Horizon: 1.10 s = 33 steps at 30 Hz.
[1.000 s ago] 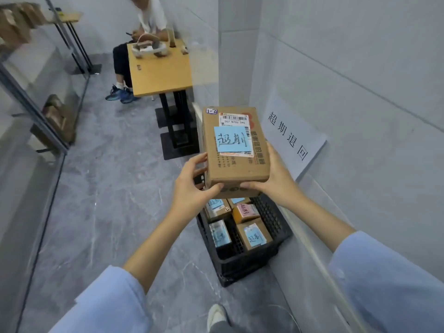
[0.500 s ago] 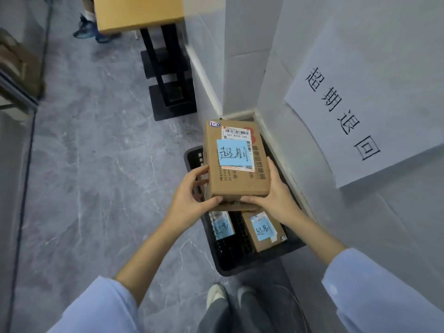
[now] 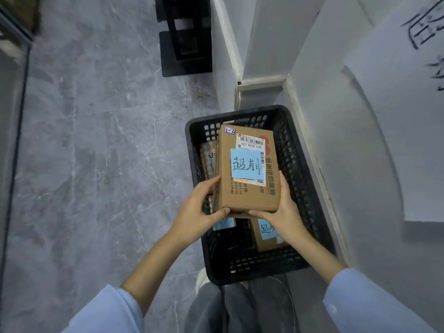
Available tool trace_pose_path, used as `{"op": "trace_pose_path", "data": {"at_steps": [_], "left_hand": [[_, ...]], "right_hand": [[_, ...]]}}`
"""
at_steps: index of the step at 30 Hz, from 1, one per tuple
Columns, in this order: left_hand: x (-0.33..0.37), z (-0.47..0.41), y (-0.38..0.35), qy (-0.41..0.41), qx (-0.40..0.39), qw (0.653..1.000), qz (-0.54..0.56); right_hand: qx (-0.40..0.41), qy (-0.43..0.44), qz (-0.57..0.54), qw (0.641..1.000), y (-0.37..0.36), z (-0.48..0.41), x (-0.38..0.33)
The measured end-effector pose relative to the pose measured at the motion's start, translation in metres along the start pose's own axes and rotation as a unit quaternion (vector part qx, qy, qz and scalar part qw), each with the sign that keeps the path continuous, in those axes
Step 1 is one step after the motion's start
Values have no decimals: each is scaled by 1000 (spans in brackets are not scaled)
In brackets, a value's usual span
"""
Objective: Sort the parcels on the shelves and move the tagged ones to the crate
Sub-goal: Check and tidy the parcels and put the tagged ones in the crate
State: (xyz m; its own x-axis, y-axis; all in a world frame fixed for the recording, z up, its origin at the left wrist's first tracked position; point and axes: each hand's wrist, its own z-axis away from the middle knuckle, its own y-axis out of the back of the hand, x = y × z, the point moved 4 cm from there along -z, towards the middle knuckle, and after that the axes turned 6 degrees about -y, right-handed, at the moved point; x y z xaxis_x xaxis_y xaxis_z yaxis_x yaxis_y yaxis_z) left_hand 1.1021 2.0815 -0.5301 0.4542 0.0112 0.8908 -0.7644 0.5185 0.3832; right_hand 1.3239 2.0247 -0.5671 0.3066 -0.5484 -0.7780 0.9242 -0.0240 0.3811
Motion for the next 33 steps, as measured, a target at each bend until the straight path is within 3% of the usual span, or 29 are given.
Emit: {"op": "trace_pose_path", "data": {"at_steps": [11, 21, 26, 33], "left_hand": [[-50, -2, 29, 27, 103, 986, -128], [-77, 15, 44, 72, 169, 978, -96], [-72, 15, 40, 83, 172, 978, -78], [-37, 10, 59, 76, 146, 974, -154]], "right_hand": [[-38, 42, 96, 994, -30, -77, 26], [-44, 46, 153, 986, -79, -138, 42], [-59, 45, 184, 980, -73, -141, 44], [-115, 40, 254, 959, -48, -135, -7]]}}
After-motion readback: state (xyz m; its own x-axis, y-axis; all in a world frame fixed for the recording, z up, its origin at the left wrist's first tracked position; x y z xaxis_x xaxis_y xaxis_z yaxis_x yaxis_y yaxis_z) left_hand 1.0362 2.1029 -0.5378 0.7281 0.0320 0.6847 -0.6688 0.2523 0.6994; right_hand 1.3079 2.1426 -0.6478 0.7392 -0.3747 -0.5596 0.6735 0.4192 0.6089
